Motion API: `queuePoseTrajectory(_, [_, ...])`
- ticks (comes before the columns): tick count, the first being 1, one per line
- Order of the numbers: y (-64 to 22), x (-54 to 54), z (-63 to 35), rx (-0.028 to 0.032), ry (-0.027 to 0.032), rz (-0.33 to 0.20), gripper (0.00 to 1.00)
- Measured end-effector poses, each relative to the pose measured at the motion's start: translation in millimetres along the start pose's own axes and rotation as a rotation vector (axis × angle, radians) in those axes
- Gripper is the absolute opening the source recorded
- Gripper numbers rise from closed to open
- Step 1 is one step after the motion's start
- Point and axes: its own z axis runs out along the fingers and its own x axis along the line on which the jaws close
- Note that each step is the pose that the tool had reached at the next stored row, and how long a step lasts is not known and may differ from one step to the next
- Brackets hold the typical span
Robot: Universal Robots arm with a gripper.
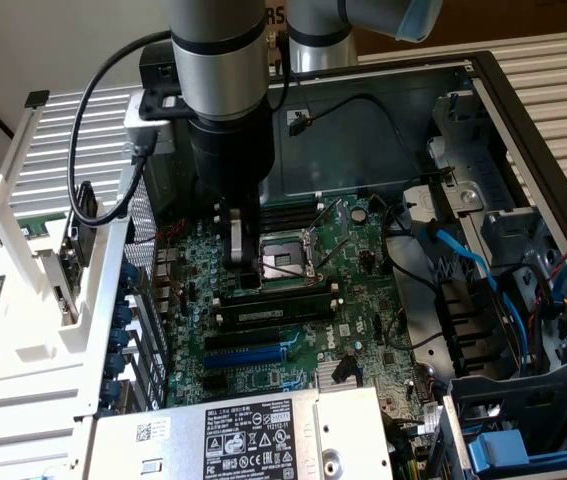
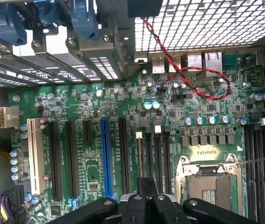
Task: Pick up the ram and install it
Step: 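Press down the ram until it locks into place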
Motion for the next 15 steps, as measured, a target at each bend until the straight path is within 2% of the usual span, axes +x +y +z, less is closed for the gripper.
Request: queuePoseTrajectory(15, [0.0, 0.0, 0.0, -0.0067, 0.0015, 0.234, 0.11])
